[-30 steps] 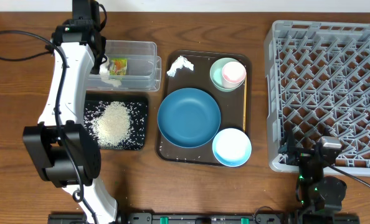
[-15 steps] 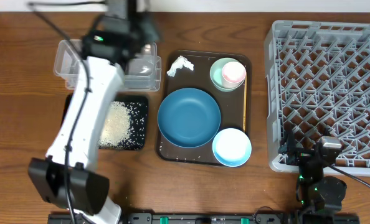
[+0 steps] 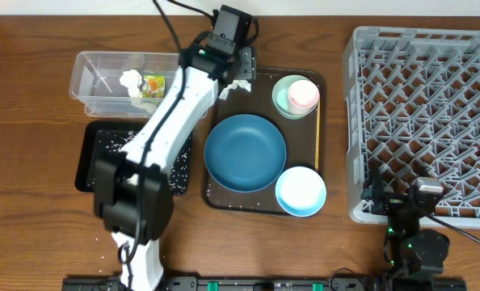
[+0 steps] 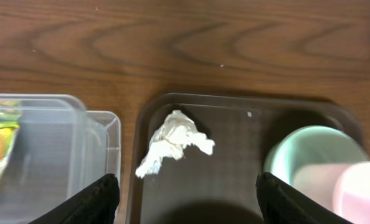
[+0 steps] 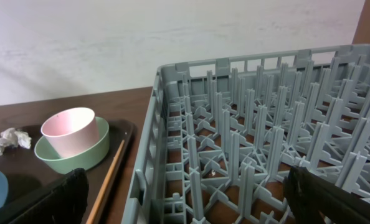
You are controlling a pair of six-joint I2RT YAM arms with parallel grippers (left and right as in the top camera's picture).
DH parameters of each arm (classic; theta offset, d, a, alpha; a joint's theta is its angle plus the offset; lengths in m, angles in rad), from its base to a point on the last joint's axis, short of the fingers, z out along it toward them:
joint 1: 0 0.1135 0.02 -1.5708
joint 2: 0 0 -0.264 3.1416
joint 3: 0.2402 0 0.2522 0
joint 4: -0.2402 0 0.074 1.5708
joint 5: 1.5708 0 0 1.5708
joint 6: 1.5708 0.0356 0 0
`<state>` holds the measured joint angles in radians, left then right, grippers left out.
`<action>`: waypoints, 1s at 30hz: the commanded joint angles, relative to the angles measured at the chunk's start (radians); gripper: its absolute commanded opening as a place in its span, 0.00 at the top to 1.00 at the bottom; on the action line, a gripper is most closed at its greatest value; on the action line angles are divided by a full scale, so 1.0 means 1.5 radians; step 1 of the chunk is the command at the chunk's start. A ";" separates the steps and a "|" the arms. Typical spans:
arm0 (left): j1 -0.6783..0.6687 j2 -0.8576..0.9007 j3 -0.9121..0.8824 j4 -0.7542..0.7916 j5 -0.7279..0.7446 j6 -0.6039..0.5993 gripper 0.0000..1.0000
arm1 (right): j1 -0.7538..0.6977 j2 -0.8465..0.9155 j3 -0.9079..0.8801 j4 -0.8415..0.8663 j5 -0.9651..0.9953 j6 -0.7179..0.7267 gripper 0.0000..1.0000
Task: Sort waste into correct bins and load items into the dishwasher rack
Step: 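Move the left gripper back to the white tissue on the tray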
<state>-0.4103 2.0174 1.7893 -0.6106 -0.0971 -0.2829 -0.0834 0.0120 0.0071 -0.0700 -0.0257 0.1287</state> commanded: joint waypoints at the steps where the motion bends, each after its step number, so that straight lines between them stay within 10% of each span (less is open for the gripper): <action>1: 0.002 0.031 0.001 0.025 -0.018 0.043 0.24 | 0.017 -0.004 -0.001 -0.003 0.005 -0.005 0.01; 22: 0.002 0.173 0.001 0.060 -0.018 0.134 0.23 | 0.017 -0.004 -0.001 -0.003 0.005 -0.005 0.01; 30: 0.002 0.186 0.001 0.060 -0.018 0.133 0.39 | 0.017 -0.004 -0.001 -0.003 0.005 -0.005 0.01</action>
<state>-0.4103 2.2719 1.7893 -0.5224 -0.1120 -0.0921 -0.0834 0.0120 0.0071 -0.0700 -0.0257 0.1287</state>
